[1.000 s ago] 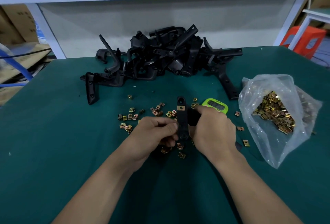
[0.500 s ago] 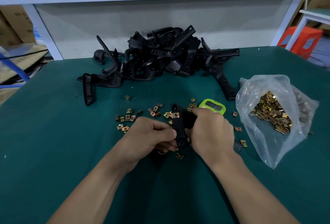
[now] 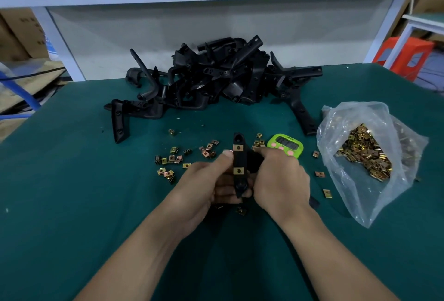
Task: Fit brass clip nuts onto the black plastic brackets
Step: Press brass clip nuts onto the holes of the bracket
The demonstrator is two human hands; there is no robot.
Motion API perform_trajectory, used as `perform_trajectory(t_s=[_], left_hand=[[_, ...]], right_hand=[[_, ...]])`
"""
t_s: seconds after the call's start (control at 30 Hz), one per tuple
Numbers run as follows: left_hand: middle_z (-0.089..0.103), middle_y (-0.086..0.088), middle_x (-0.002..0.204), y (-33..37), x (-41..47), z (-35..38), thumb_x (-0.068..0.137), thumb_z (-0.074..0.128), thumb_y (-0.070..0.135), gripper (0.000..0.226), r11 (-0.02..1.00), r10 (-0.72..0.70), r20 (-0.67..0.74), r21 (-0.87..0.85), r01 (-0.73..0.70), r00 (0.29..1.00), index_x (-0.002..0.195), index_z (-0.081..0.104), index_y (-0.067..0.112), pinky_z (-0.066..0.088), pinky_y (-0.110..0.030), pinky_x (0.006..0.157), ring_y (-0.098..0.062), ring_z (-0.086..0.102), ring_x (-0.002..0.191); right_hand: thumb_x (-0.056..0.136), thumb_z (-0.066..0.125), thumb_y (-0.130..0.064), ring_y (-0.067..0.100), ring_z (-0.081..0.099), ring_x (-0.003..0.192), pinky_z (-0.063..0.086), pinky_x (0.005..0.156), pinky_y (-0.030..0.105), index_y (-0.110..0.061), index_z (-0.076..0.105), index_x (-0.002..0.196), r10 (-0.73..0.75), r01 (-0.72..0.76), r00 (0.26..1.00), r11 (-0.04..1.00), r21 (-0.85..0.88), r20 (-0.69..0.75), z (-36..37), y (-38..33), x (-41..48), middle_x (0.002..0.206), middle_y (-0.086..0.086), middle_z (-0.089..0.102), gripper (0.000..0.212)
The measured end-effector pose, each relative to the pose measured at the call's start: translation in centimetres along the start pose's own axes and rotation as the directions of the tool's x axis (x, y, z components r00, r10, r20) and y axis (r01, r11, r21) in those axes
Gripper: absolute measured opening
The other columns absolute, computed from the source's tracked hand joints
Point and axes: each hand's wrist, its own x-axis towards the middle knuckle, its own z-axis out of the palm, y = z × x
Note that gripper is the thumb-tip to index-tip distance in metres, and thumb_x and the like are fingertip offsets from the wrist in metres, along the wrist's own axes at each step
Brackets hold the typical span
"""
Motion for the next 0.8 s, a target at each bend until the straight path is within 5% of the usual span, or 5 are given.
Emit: perform_trajectory(t_s=[0.23, 0.43, 0.5, 0.67, 0.8], left_hand=[[0.076, -0.022, 0.098, -0.4, 0.2, -0.6, 0.086, 0.063, 0.036, 0.049, 1.0, 0.001, 0.085, -0.028, 0.002, 0.996, 0.106, 0.074, -0.007, 0.058, -0.024, 0.063, -0.022, 0.074, 0.075], [0.074, -0.01, 0.076, -0.6, 0.2, 0.0, 0.096, 0.067, 0.018, 0.023, 0.986, 0.142, -0.166, 0.108, -0.125, 0.976, 0.084, 0.079, 0.003, 0.056, -0.023, 0.058, -0.017, 0.067, 0.063], [0.078, 0.001, 0.081, -0.6, -0.2, 0.6, 0.095, 0.07, 0.02, 0.013, 0.959, 0.257, -0.288, 0.195, -0.206, 0.922, 0.098, 0.081, 0.013, 0.057, -0.019, 0.064, -0.01, 0.072, 0.072], [0.067, 0.032, 0.11, -0.8, -1.0, 1.6, 0.082, 0.07, 0.053, 0.064, 0.782, 0.515, -0.278, 0.541, -0.31, 0.811, 0.142, 0.051, 0.046, 0.04, 0.003, 0.081, 0.016, 0.062, 0.103], [0.064, 0.032, 0.118, -1.2, -0.6, 1.8, 0.085, 0.078, 0.028, 0.065, 0.742, 0.515, -0.305, 0.627, -0.238, 0.801, 0.143, 0.053, 0.041, 0.038, 0.006, 0.083, 0.022, 0.057, 0.101]], right_hand=[[0.079, 0.058, -0.013, 0.033, 0.065, 0.086, 0.04, 0.068, 0.033, -0.035, 0.066, 0.121, 0.005, -0.004, 1.0, 0.999, 0.042, -0.03, 0.3, 0.3, 0.1, 0.09, -0.002, 0.072, 0.048], [0.075, 0.067, -0.033, 0.027, 0.047, 0.07, 0.041, 0.067, 0.033, -0.033, 0.07, 0.112, 0.058, -0.056, 0.998, 0.994, 0.093, -0.012, 0.4, 0.5, 0.4, 0.065, -0.011, 0.044, 0.038], [0.078, 0.072, -0.038, 0.029, 0.054, 0.071, 0.039, 0.065, 0.033, -0.032, 0.069, 0.108, 0.046, -0.044, 0.998, 0.998, 0.051, -0.039, 0.5, 0.5, 0.3, 0.068, -0.007, 0.054, 0.031], [0.081, 0.062, -0.046, 0.034, 0.065, 0.081, 0.041, 0.064, 0.034, -0.032, 0.061, 0.111, 0.018, -0.015, 0.999, 0.997, 0.081, -0.038, 0.2, -0.1, -0.1, 0.076, -0.001, 0.064, 0.033], [0.083, 0.065, -0.027, 0.028, 0.063, 0.08, 0.043, 0.064, 0.035, -0.032, 0.053, 0.11, -0.139, 0.14, 0.99, 0.981, 0.134, -0.016, -0.7, -1.0, -0.7, 0.082, -0.009, 0.06, 0.03]])
